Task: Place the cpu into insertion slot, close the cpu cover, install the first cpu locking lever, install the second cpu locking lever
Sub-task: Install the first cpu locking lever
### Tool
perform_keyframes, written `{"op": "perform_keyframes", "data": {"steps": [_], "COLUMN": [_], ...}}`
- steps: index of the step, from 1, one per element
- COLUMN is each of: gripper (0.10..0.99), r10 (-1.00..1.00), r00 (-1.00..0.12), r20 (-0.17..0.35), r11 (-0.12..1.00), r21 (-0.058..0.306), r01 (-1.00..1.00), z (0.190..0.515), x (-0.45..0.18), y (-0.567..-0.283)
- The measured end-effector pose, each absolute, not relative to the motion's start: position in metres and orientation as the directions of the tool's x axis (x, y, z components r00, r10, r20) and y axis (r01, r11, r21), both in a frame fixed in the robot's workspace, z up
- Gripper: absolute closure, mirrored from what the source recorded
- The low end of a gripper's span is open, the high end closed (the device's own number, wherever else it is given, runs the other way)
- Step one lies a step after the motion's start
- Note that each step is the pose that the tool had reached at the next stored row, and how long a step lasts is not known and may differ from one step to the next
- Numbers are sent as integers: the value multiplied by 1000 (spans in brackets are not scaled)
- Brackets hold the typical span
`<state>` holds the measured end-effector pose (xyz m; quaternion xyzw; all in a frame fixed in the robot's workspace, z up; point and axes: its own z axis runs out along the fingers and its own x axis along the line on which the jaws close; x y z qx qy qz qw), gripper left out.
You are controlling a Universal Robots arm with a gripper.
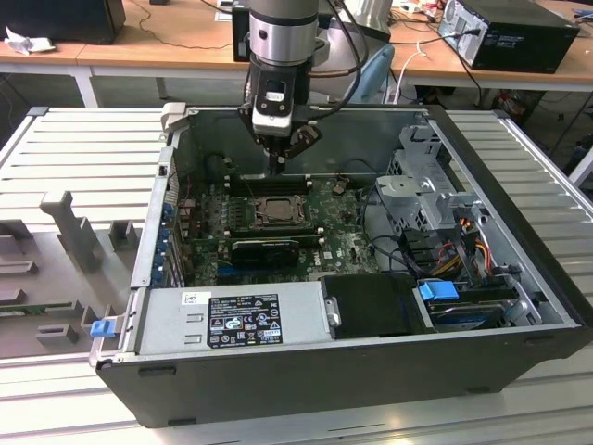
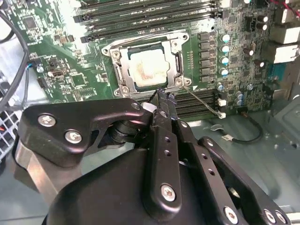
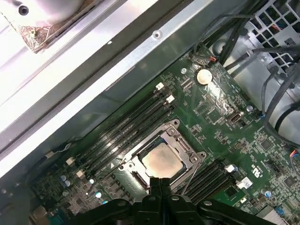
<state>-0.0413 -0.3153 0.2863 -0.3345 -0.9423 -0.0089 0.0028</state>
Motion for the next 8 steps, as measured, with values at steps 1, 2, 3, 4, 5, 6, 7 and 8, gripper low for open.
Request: {"op": "perform_keyframes", "data": {"steps": [1,2,3,4,5,6,7,8], "gripper": [980,980,980,980,980,980,980,980], "r10": [591,581,573,561,551,543,536,528], "r00": [-807,-814,-820,-828,-835,-839,-844,-849], "r20": [11,11,11,11,11,11,11,11], "r11": [807,814,819,827,835,839,844,849], "r21": [15,15,15,15,15,15,15,15], "r01": [591,581,573,561,551,544,536,528], "z": [286,286,286,286,286,286,286,286], "x": [-41,-41,-41,-41,-41,-41,-41,-41], "y": [-315,-315,-315,-315,-315,-315,-315,-315]}}
